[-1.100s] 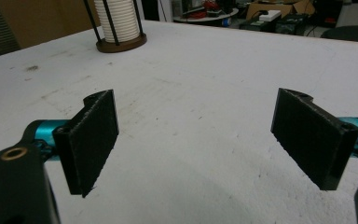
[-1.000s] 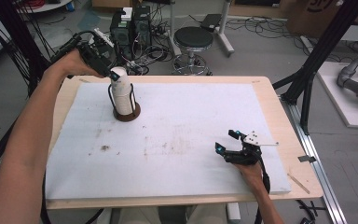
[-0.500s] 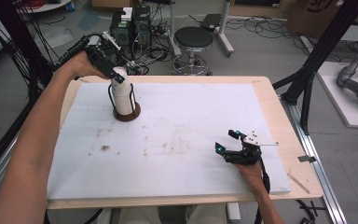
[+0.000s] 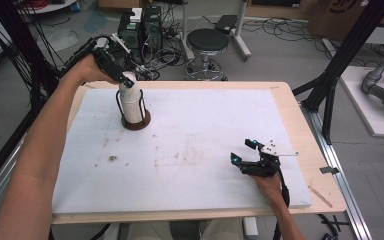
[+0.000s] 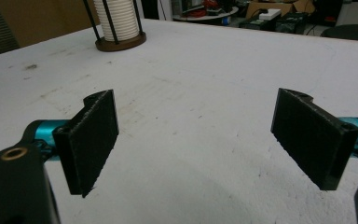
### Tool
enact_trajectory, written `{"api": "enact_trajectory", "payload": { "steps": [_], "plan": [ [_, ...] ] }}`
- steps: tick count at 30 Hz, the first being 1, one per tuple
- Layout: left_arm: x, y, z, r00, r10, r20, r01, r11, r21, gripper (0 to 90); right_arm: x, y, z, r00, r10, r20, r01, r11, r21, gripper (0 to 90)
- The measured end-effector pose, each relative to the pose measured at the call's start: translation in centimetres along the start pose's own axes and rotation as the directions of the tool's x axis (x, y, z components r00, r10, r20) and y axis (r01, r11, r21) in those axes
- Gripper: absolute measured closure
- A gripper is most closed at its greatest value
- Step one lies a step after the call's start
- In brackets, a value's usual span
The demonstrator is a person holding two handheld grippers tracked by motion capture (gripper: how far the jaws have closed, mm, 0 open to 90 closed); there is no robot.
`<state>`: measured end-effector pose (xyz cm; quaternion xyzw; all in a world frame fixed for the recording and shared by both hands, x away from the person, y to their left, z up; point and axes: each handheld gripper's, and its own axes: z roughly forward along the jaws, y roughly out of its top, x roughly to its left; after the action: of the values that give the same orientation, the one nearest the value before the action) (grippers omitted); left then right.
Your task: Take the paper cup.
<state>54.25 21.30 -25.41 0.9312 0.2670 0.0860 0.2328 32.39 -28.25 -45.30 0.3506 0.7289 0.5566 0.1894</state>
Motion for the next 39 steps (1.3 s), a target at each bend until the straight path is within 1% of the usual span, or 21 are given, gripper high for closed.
{"api": "enact_trajectory", "payload": {
  "steps": [2,4,10,12,16,19,23,28,30,36,39],
  "plan": [
    [-0.1,0.0,0.1,1.0,-0.001,-0.001,0.001,1.0,0.0,31.1,0.0,0.0,0.0,1.0,0.0,0.001,0.0,1.0,0.002,15.1],
    [-0.1,0.1,0.0,1.0,0.0,0.002,0.0,1.0,-0.002,34.1,0.0,0.0,0.0,1.0,-0.001,0.001,0.001,1.0,0.002,15.1],
    [-0.1,0.1,-0.1,1.0,-0.009,0.005,0.009,0.9999,-0.009,34.7,0.0,0.0,0.0,1.0,-0.001,0.0,0.001,1.0,0.003,15.1],
    [0.0,0.0,-0.3,0.9998,-0.022,0.0,0.022,0.9996,-0.019,35.0,0.0,0.0,0.1,1.0,0.001,0.0,-0.001,1.0,0.004,15.1],
    [0.0,0.0,-0.5,0.9996,-0.026,-0.005,0.026,0.9994,-0.02,35.5,0.0,0.0,0.1,1.0,0.0,0.0,0.0,1.0,0.005,15.1],
    [0.1,0.0,-0.7,0.9989,-0.046,-0.006,0.046,0.9984,-0.033,35.7,0.0,0.0,0.1,1.0,-0.005,0.001,0.005,1.0,0.004,15.1],
    [0.1,0.0,-1.0,0.9986,-0.053,-0.004,0.052,0.9975,-0.047,35.9,0.0,0.0,0.1,1.0,-0.002,0.0,0.002,1.0,0.006,15.1],
    [0.2,-0.1,-1.3,0.9985,-0.054,-0.002,0.054,0.9974,-0.048,36.3,0.0,0.0,0.1,1.0,-0.005,0.0,0.005,1.0,0.005,15.1],
    [0.2,-0.1,-1.5,0.9973,-0.074,-0.001,0.074,0.9952,-0.064,36.5,0.0,0.0,0.1,1.0,-0.005,0.0,0.005,1.0,0.006,15.1],
    [0.1,-0.1,-2.0,0.9974,-0.071,-0.012,0.07,0.9943,-0.08,36.7,0.0,0.0,0.1,1.0,-0.003,0.0,0.003,1.0,0.005,15.1],
    [0.1,-0.1,-2.4,0.9965,-0.083,-0.01,0.081,0.9922,-0.095,36.8,0.0,0.0,0.1,1.0,-0.005,0.0,0.005,1.0,0.006,15.1]
  ]
}}
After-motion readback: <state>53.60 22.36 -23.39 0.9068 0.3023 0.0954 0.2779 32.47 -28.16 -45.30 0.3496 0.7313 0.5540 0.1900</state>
